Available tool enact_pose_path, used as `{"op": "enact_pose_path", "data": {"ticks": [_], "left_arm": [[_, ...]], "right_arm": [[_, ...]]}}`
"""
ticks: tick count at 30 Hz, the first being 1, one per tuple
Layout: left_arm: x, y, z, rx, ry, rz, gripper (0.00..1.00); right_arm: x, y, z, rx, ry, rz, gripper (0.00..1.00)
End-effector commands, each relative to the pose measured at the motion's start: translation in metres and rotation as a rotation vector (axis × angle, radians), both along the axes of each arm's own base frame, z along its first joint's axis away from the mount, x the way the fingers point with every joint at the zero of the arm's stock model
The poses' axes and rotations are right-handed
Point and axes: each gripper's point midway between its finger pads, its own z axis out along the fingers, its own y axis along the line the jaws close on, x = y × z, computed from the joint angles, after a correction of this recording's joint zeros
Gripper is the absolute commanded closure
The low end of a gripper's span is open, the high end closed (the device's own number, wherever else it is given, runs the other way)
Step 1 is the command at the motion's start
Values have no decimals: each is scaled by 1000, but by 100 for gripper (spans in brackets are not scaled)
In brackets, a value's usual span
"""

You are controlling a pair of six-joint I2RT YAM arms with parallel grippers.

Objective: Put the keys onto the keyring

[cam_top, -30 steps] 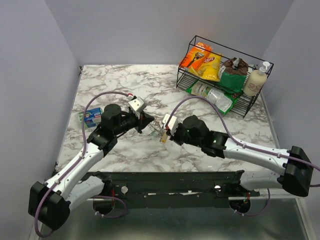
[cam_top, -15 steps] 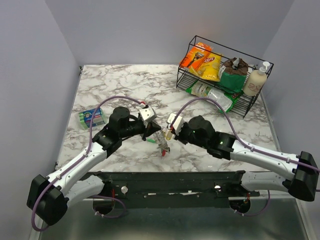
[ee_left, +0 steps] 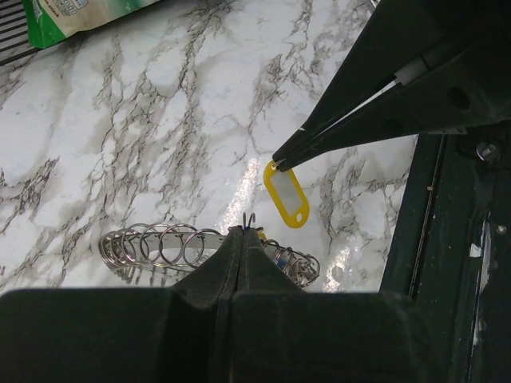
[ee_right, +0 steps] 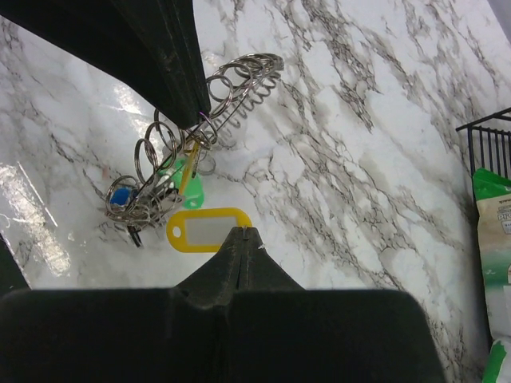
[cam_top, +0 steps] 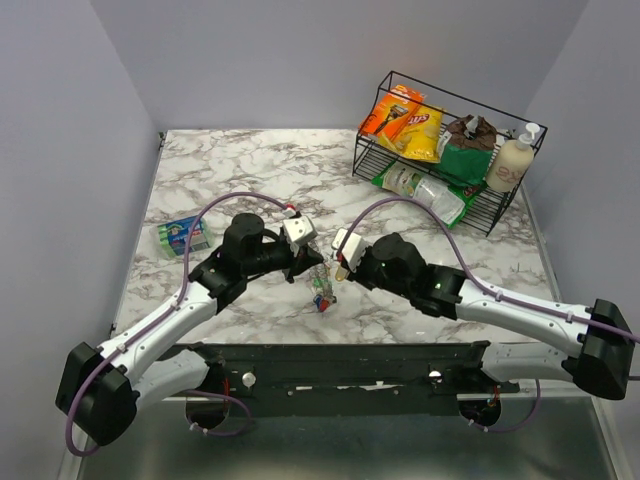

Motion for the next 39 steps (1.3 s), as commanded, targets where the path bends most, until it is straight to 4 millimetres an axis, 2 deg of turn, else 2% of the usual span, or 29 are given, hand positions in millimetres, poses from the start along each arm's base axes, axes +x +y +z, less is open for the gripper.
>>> {"op": "enact_pose_path", "data": {"ticks": [1, 12, 29, 39], "left_arm": [[5, -9, 23, -50, -53, -16, 100], [9, -17, 17, -56, -29, -21, 100], [-3, -22, 15, -52, -47, -81, 100], [-7, -23, 11, -35, -54, -96, 100]], "right_arm": [[-1, 11, 16, 28, -11, 46, 99], [-19, 28, 27, 85, 24, 172, 99], [-9, 31, 25, 57, -6, 152, 99], [-8, 30, 32, 73, -20, 147, 98]]}}
